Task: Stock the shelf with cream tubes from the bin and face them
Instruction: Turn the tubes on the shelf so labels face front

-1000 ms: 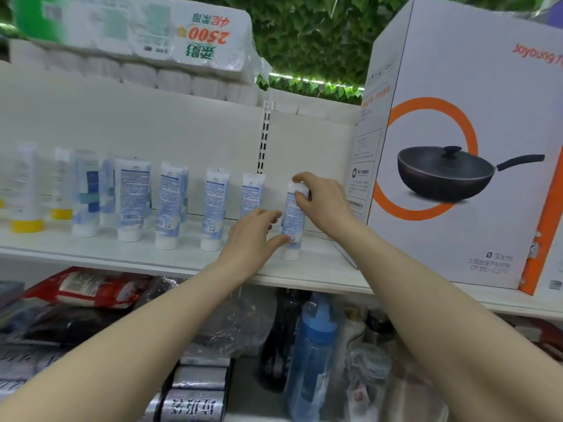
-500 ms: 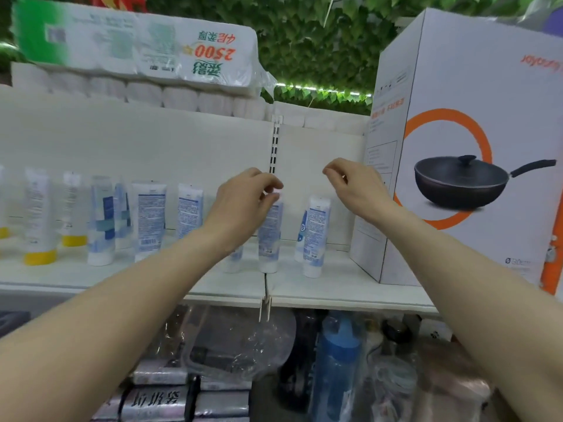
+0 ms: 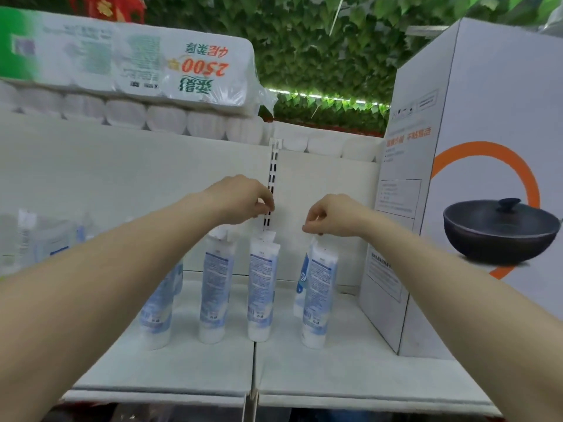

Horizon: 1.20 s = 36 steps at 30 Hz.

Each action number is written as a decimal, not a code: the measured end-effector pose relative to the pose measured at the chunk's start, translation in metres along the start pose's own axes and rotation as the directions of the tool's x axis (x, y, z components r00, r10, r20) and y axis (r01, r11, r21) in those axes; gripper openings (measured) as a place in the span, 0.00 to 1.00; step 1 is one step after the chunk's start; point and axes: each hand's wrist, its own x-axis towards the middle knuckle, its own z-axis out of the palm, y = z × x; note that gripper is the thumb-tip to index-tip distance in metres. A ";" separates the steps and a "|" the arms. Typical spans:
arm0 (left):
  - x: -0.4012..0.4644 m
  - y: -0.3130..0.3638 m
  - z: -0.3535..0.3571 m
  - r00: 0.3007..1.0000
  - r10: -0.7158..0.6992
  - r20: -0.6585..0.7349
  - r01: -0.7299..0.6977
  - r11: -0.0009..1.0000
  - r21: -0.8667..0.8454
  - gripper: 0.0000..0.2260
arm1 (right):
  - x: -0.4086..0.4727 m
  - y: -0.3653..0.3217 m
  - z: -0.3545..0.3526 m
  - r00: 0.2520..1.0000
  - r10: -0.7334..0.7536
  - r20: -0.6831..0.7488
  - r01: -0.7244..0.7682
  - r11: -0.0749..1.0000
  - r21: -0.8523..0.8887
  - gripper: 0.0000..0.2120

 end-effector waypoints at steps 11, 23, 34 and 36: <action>0.029 0.014 0.022 0.966 -0.020 0.257 0.011 0.999 0.037 0.15 | 0.016 0.001 0.014 0.998 0.008 0.064 -0.007 1.000 -0.010 0.07; 0.018 -0.002 0.026 0.993 -0.011 0.117 0.019 0.998 -0.061 0.09 | 0.009 0.005 0.021 0.998 -0.002 -0.057 0.004 1.000 0.031 0.11; 0.020 0.002 0.032 0.997 -0.007 0.079 0.014 0.996 -0.083 0.09 | 0.004 0.005 0.022 0.996 -0.040 -0.082 0.044 0.998 0.047 0.12; 0.021 0.002 0.032 0.997 -0.006 0.079 0.012 0.997 -0.074 0.09 | 0.004 0.006 0.023 0.996 -0.047 -0.076 0.051 0.998 0.043 0.13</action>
